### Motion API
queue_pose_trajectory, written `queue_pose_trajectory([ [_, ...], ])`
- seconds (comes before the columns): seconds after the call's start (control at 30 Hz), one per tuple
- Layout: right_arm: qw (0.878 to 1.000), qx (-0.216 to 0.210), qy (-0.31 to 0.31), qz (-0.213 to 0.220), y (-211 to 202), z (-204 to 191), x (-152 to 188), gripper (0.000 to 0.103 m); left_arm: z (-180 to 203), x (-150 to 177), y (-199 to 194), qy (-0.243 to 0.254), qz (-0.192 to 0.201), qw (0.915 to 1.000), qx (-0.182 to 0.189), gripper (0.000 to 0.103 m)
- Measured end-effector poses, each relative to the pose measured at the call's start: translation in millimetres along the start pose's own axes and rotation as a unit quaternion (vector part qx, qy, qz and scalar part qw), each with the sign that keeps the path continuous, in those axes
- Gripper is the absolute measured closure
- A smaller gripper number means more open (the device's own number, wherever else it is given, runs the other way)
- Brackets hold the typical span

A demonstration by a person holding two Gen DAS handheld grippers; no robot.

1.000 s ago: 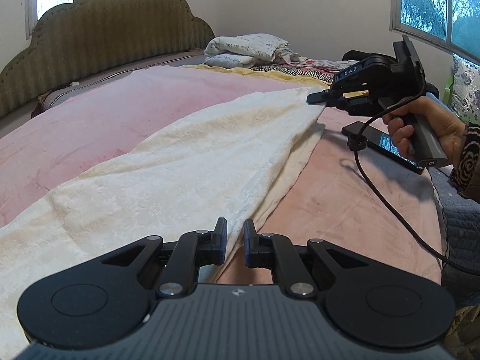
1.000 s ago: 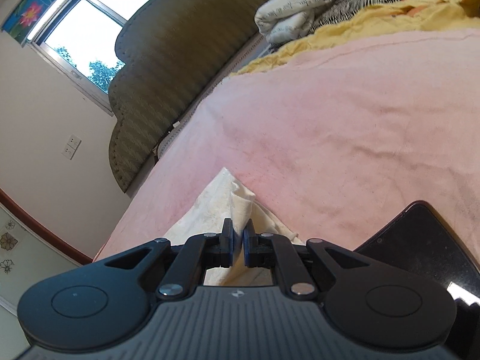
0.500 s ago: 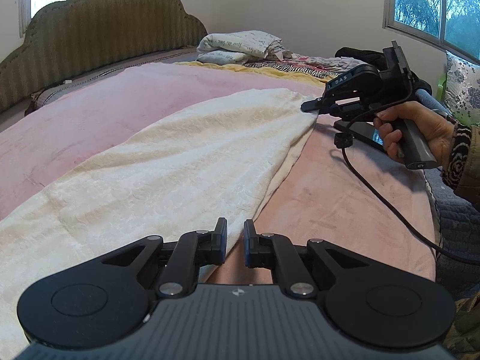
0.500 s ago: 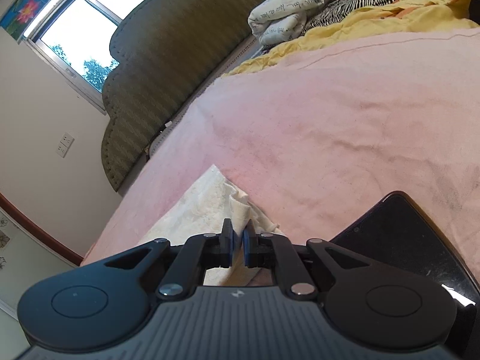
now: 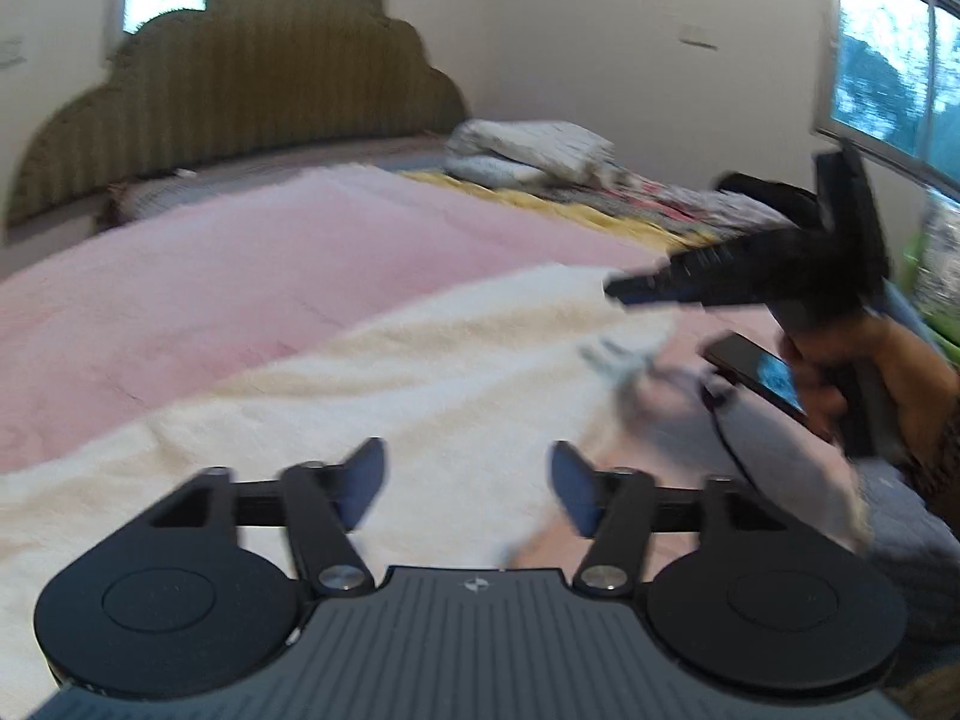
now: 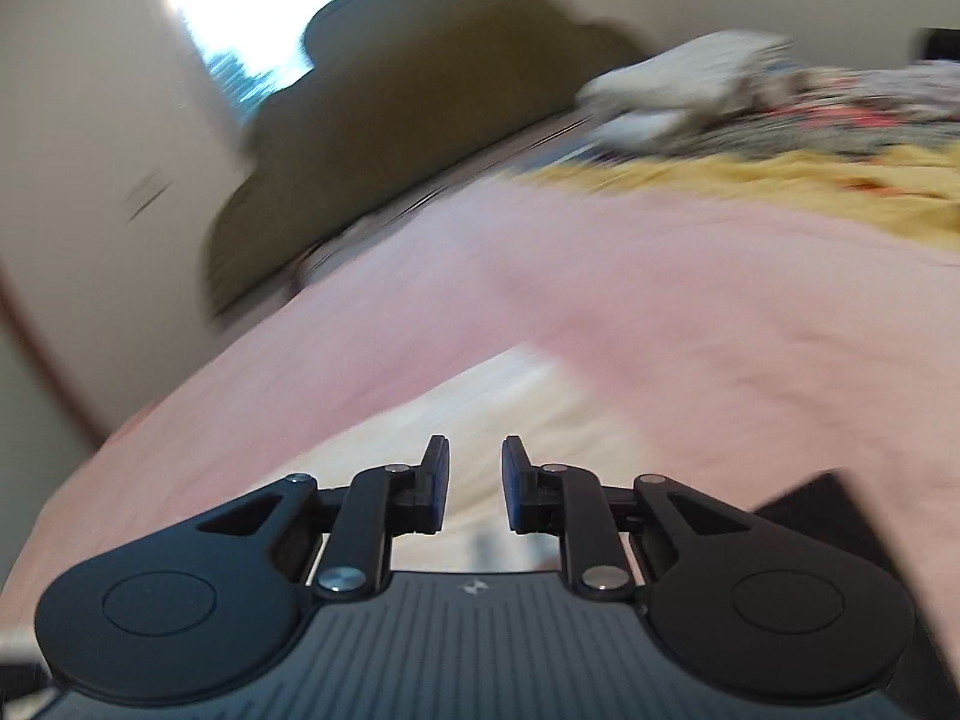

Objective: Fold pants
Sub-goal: 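Open the right tool to release the cuff onto the pants, then grasp the folded pants edge with the right tool while the left tool grasps beside it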

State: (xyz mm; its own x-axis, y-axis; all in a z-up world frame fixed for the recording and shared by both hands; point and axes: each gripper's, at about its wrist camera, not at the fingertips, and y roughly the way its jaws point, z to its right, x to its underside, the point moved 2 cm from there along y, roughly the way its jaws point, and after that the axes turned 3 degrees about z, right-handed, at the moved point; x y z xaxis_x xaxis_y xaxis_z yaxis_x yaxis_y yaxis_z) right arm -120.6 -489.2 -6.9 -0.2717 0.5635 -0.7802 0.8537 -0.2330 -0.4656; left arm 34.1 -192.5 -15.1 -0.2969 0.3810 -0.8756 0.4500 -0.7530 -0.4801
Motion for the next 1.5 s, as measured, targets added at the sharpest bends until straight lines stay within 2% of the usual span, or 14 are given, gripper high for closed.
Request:
queue_pose_trajectory([
  [0.1,0.994,-0.064,-0.056,-0.063,25.5,-37.5,20.4,0.085,-16.2,-1.7,7.1,-0.010,-0.012,0.9982,-0.058,0.027],
  [0.23,0.982,-0.057,-0.119,-0.139,41.8,-48.4,54.6,0.085,-34.2,12.5,16.5,-0.035,-0.058,0.9945,-0.079,0.027],
  [0.33,0.982,-0.057,-0.117,-0.135,22.2,-41.2,55.6,0.085,-37.7,22.5,20.2,-0.042,-0.082,0.9928,-0.077,0.027],
  [0.47,0.997,-0.029,-0.016,-0.070,-9.5,-15.4,31.2,0.074,-37.1,20.8,11.4,-0.050,-0.044,0.9937,-0.090,0.019],
  [0.53,0.998,0.000,0.043,-0.042,-19.5,5.8,23.0,0.038,-37.3,20.7,12.7,-0.052,-0.044,0.9925,-0.101,0.009],
  [0.6,0.996,0.011,0.084,-0.038,-22.3,24.0,23.0,0.027,-37.2,23.4,17.0,-0.049,-0.062,0.9920,-0.098,0.009],
  [0.77,0.989,-0.006,0.133,-0.059,-7.6,42.0,36.5,0.027,-29.4,28.2,23.7,-0.044,-0.074,0.9926,-0.086,0.009],
  [1.03,0.970,-0.046,0.236,0.013,27.7,49.8,37.0,0.027,-31.3,30.2,26.4,-0.058,-0.076,0.9921,-0.081,0.008],
  [1.17,0.969,-0.033,0.244,0.005,43.5,42.9,29.5,0.027,-30.5,30.4,27.9,-0.058,-0.077,0.9920,-0.082,0.007],
  [1.2,0.969,-0.037,0.244,0.005,46.5,42.1,27.7,0.028,-30.3,30.1,28.3,-0.057,-0.077,0.9920,-0.082,0.007],
  [1.27,0.965,-0.061,0.254,0.012,53.0,42.3,27.1,0.043,-30.6,31.2,28.6,-0.055,-0.077,0.9921,-0.083,0.007],
  [1.33,0.961,-0.063,0.270,0.013,60.3,46.0,29.8,0.082,-31.2,30.1,27.6,-0.056,-0.077,0.9920,-0.083,0.007],
  [1.4,0.954,-0.066,0.292,0.021,62.5,51.5,34.8,0.087,-32.9,28.5,26.0,-0.058,-0.076,0.9920,-0.082,0.007],
  [1.5,0.957,-0.064,0.280,0.042,54.6,49.2,36.1,0.091,-42.5,21.0,20.9,-0.087,-0.058,0.9915,-0.077,0.008],
])
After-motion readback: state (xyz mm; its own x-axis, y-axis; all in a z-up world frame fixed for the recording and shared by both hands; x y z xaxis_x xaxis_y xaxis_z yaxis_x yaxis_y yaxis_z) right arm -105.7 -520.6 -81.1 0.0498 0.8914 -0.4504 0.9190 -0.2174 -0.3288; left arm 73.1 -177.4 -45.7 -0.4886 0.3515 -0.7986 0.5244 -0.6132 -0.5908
